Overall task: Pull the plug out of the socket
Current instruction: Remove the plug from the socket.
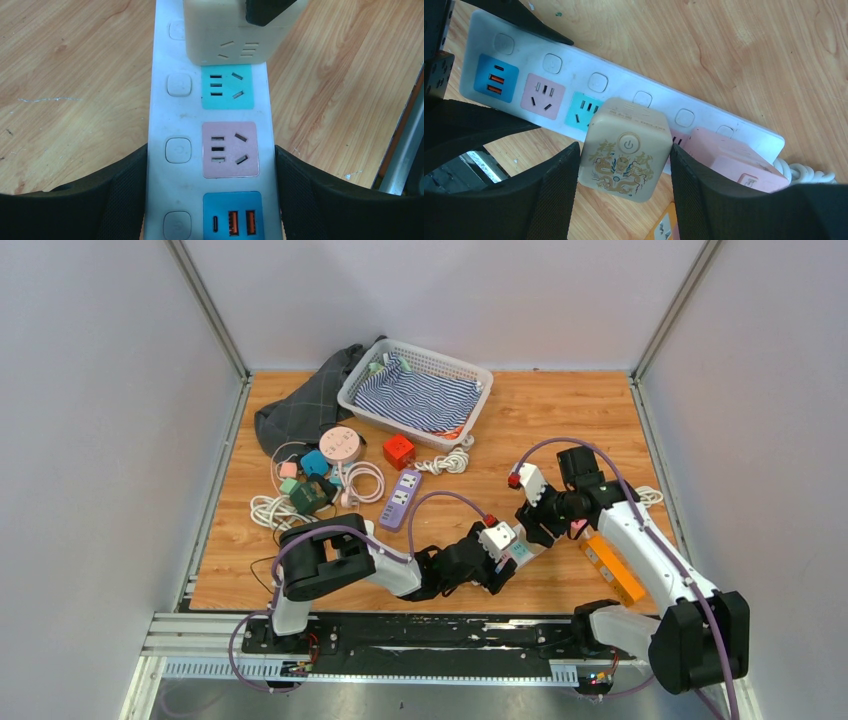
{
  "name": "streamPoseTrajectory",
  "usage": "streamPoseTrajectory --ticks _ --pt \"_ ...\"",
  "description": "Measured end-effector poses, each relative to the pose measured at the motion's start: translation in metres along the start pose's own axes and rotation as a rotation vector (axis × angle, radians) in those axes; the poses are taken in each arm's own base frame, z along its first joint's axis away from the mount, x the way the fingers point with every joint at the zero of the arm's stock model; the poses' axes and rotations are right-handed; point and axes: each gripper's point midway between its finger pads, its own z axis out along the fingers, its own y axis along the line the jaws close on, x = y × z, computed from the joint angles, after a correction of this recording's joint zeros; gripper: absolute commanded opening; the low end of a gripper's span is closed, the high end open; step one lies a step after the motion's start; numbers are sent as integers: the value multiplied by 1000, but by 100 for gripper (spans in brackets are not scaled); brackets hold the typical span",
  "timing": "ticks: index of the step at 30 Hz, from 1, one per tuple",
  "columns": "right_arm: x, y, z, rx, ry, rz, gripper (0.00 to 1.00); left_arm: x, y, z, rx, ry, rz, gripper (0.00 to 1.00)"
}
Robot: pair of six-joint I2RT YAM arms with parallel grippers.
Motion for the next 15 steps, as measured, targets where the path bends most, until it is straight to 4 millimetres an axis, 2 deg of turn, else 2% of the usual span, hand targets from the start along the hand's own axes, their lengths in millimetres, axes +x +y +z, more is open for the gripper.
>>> streamPoseTrajectory --ticks 2,5,6,8,12,15 --pt "0 0 1 1 -2 1 24 0 0 0 0 1 1 0" --pt "0 -1 2 4 -5 4 11 0 0 0 0 1 0 0" --pt "0 -1 2 4 -5 4 10 0 0 0 0 1 0 0" --pt "0 -1 2 6 -7 7 14 0 0 0 0 0 0 0" --pt "0 -2 3 12 -11 15 30 0 0 0 0 1 1 0" --pt "0 -3 4 17 -13 20 33 0 0 0 0 0 0 0"
